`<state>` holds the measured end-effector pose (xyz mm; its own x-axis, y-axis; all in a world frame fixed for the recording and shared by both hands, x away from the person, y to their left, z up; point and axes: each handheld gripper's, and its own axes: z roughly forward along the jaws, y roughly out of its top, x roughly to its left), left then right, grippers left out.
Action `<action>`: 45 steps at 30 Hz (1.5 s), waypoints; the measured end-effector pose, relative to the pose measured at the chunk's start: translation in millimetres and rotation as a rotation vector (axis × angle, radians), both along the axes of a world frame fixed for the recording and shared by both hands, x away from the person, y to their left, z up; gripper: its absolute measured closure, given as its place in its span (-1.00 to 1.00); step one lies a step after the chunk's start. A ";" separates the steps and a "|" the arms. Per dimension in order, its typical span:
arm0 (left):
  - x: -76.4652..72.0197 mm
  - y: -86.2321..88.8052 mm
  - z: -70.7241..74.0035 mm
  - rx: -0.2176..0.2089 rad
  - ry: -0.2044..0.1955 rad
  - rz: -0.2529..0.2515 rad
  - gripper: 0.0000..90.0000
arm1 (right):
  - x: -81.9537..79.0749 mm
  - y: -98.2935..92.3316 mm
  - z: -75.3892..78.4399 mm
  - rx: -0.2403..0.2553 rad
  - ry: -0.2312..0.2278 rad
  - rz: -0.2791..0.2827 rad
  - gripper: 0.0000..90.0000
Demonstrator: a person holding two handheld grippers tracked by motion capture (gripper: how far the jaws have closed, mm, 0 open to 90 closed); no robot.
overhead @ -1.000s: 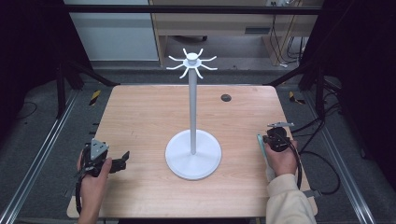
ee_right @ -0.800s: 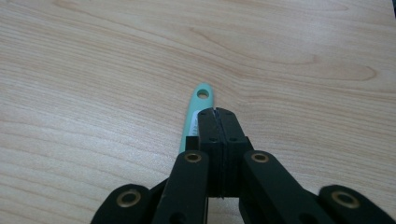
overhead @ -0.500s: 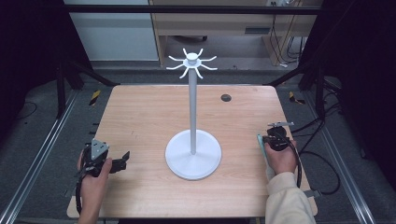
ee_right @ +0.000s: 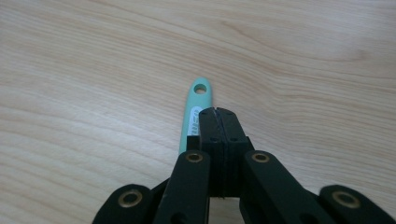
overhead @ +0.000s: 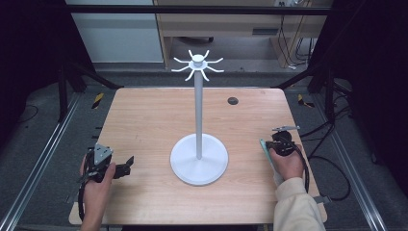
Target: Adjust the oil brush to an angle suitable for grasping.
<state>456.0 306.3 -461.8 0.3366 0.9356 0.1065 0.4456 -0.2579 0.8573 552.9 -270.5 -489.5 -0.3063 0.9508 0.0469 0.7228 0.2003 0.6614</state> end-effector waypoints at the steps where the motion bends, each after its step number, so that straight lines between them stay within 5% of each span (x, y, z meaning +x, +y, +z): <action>1: -0.1 0.1 0.0 0.000 0.000 0.000 -0.94 | -0.3 1.8 0.3 -0.008 -0.001 0.016 1.00; 8: -0.2 0.2 0.1 0.004 0.000 0.000 -0.94 | -2.9 11.6 3.3 -0.034 -0.001 0.062 1.00; 15: -3.1 -1.2 -0.9 0.010 0.005 0.001 -0.94 | -23.7 26.7 32.5 -0.089 -0.053 0.118 0.98; 28: -4.7 -4.7 -1.9 0.024 0.016 -0.003 -0.94 | -39.9 19.0 46.7 -0.130 0.143 0.165 0.51; 38: -3.8 -7.5 -3.0 0.034 0.024 -0.013 -0.95 | -39.0 16.5 43.3 -0.190 0.251 0.174 0.51; 45: -3.9 -7.4 -3.1 0.039 0.026 -0.013 -0.94 | -34.5 15.7 37.2 -0.198 0.285 0.183 0.53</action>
<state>452.1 298.9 -464.8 0.3515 0.9266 0.1338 0.4643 -0.2966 0.8345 518.5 -254.7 -452.3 -0.4731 0.8807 -0.0243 0.8122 0.4467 0.3754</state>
